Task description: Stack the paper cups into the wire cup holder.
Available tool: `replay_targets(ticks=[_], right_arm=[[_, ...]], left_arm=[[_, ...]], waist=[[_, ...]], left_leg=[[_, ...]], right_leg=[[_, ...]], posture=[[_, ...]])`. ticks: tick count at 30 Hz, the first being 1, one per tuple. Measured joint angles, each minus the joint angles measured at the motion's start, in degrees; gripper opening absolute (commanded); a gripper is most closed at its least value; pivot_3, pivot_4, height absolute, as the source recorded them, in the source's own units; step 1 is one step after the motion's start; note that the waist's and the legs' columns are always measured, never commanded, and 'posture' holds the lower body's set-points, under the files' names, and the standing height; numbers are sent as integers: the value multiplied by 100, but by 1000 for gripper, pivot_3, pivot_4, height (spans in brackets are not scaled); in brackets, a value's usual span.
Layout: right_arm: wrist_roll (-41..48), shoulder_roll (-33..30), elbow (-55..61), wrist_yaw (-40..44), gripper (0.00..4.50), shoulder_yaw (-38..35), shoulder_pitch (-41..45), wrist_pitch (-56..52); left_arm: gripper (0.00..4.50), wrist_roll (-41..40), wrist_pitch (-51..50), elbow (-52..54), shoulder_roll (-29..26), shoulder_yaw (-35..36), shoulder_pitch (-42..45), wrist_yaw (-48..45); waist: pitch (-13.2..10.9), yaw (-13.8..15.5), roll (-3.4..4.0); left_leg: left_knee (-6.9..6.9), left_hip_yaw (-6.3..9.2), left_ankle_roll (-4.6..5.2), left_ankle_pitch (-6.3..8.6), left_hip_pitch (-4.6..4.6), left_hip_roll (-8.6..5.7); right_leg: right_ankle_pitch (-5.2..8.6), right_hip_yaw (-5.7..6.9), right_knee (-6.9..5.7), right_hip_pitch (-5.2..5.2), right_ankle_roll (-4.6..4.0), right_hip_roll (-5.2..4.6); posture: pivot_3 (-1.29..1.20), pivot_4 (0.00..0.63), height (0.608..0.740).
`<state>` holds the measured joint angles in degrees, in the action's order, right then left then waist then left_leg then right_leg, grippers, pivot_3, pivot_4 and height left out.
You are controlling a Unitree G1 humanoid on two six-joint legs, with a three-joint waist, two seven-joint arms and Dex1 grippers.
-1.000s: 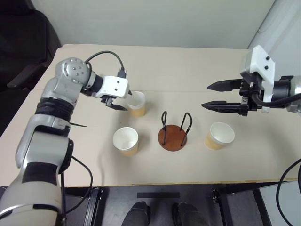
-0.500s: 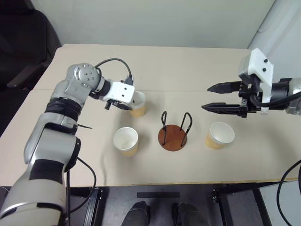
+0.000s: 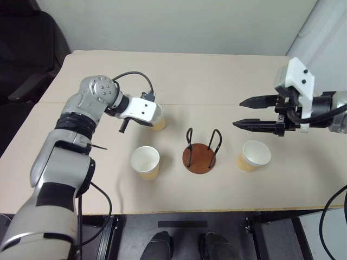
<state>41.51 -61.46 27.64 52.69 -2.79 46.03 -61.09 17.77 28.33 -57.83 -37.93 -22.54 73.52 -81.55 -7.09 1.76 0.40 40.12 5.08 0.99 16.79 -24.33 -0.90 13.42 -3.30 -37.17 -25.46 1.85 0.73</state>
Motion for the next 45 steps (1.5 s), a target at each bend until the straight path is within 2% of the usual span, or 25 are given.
replay_targets(ticks=[5,8,20,23,26,27,36,45], right_arm=[[1,-35,2,18,2830,-1,-7,2],[1,-77,23,33,2830,-1,-44,10],[102,-146,199,66,2830,-2,-104,23],[120,-207,214,82,3390,-4,-153,17],[147,-238,215,83,4338,-7,-160,8],[154,-242,225,82,4428,-9,-171,8],[210,-374,418,53,4428,-114,-320,-23],[330,-413,571,-88,4428,-282,-443,-133]], left_arm=[[27,-576,-563,70,28,241,140,-747],[27,-1025,-975,272,-18,232,303,-883],[27,-3476,-2753,2091,-654,-668,676,-911],[0,-3739,-2885,2278,-764,-768,763,-912],[0,-3857,-2902,2282,-783,-879,763,-913],[0,-3909,-2900,2281,-783,-951,766,-913],[0,-4396,-2838,2132,-695,-1489,1244,-914],[0,-5005,-2612,1986,-620,-2455,1708,-915]], waist=[[0,1,-1],[1,6,-1],[1,-3,-2],[0,-16,0],[0,-25,0],[1,-19,-1],[-2,3,2],[-6,-2,8]], left_leg=[[2,-3,0,0,-6,-1],[4,-3,1,0,-11,-1],[13,-34,5,2,-17,2],[13,-41,7,4,-13,8],[14,-50,7,4,-6,11],[15,-45,7,4,-6,15],[30,-46,16,9,-8,18],[34,-57,19,11,-9,19]], right_leg=[[0,0,-1,-4,0,3],[-1,0,-1,-8,1,0],[-2,-2,-6,-18,4,7],[-2,-11,-10,-18,5,3],[-2,-11,-19,-17,5,9],[-2,-15,-22,-19,6,1],[-2,-18,-28,-16,7,-3],[-2,-19,-29,-17,10,1]], posture=[[0,150,740],[0,150,740],[0,150,740],[0,150,740],[0,150,740],[0,150,740],[0,150,740],[0,150,740]])
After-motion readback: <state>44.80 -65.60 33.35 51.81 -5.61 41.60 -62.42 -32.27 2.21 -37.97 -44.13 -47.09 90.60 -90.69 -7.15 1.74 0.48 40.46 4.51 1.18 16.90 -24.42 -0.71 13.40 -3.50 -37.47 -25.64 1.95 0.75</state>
